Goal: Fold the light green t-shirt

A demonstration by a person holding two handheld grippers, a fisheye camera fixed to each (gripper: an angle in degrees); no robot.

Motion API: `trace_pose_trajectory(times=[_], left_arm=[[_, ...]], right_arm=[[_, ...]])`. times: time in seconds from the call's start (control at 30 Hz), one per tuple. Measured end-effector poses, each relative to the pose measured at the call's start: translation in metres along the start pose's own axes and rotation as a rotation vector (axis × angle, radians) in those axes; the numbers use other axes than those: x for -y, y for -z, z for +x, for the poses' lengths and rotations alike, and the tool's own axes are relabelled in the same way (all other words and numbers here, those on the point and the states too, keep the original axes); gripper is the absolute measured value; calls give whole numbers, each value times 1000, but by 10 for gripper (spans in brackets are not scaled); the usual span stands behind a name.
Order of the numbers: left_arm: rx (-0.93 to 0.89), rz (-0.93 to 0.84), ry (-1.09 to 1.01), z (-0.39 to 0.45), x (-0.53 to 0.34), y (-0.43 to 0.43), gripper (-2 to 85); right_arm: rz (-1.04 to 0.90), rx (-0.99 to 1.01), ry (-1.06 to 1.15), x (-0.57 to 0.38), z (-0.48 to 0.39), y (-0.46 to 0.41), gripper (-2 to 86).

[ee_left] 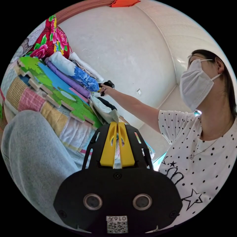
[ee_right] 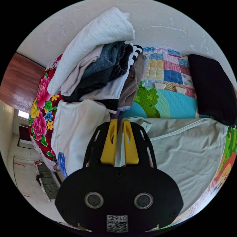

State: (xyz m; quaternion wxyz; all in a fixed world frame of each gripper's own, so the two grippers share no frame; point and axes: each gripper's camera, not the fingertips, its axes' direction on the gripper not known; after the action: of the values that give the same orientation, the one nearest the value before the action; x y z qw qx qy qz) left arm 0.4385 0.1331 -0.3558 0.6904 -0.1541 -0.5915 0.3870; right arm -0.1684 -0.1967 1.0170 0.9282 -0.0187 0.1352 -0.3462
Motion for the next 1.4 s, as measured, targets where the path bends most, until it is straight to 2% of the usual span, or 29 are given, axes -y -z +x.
trace_pose_trajectory(times=[0.1, 0.23, 0.43, 0.5, 0.63, 0.77, 0.93, 1.03, 1.13, 1.2, 1.33, 1.4], left_arm=[[21, 15, 26, -8, -28, 10, -10], [32, 23, 34, -12, -52, 17, -10], [38, -2, 39, -2, -84, 17, -10], [45, -14, 44, 5, -93, 13, -10], [30, -11, 61, 21, -105, 11, -10], [96, -17, 19, 50, -113, 15, -9], [207, -69, -89, 91, -106, 15, -6], [284, -112, -178, 122, -97, 11, 10], [382, -141, -241, 151, -88, 5, 49], [473, -115, -258, 173, -83, 6, 64], [540, -50, -312, 208, -77, 8, 75], [535, -156, -393, 230, -69, -16, 90]], right_arm=[[15, -11, 21, 1, -7, 23, 68], [39, -160, 112, -11, -6, 75, 71], [66, -191, 221, -56, 23, 159, 72], [117, -120, 219, -71, 36, 187, 70], [200, 191, 201, -86, 64, 225, 56], [119, 261, 90, -75, 80, 187, 73], [13, -3, 13, -54, 89, 115, 117], [-28, -49, -48, -44, 103, 84, 121], [5, -1, -70, -41, 110, 78, 100], [-1, 11, -75, -39, 112, 76, 94], [-16, -18, -49, -40, 111, 79, 89], [-22, -22, -37, -42, 110, 79, 89]])
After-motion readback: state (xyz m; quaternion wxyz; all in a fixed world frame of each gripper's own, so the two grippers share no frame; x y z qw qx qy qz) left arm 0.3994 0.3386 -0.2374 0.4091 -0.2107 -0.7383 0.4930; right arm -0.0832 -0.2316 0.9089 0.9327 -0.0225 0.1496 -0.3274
